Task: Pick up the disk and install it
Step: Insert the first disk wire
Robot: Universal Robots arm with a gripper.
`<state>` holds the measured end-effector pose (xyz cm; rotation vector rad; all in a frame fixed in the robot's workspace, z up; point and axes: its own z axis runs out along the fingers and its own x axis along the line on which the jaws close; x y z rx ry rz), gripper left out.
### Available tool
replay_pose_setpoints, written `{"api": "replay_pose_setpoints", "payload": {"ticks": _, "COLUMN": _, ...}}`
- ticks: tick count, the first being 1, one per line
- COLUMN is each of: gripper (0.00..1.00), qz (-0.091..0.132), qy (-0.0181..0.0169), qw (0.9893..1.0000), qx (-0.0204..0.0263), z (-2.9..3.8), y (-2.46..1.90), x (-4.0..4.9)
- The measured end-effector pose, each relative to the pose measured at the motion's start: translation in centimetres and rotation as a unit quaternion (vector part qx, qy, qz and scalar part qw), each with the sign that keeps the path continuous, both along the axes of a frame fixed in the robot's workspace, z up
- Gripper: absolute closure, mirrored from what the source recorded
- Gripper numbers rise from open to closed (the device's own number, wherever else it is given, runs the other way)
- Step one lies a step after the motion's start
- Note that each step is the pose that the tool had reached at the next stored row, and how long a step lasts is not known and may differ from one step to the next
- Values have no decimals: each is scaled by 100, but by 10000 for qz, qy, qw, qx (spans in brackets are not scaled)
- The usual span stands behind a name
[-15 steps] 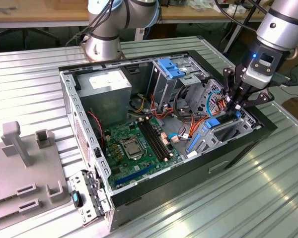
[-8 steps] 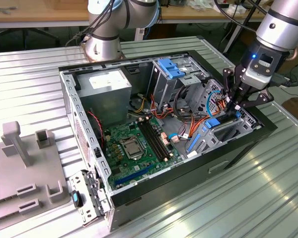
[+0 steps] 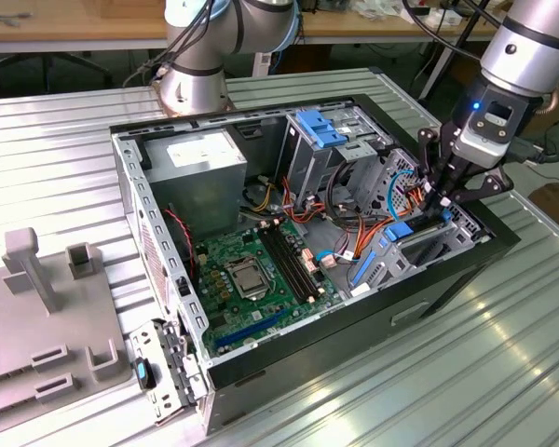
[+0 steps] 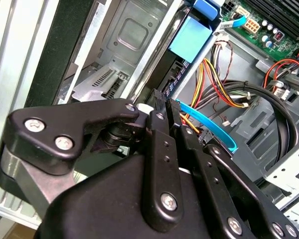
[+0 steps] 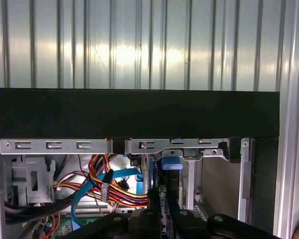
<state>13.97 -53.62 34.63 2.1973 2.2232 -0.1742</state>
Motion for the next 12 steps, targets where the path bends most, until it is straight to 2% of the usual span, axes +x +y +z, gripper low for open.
{"api": "replay_pose_setpoints", "payload": {"ticks": 3, "gripper": 84, "qz": -3, "qy": 0, "qw": 10000, "qx": 0, "z": 18, "y": 0, "x": 0}}
{"api": "replay_pose_setpoints", "payload": {"ticks": 12, "gripper": 84, "qz": -99, "qy": -2, "qw": 10000, "qx": -5, "z": 12, "y": 0, "x": 12}}
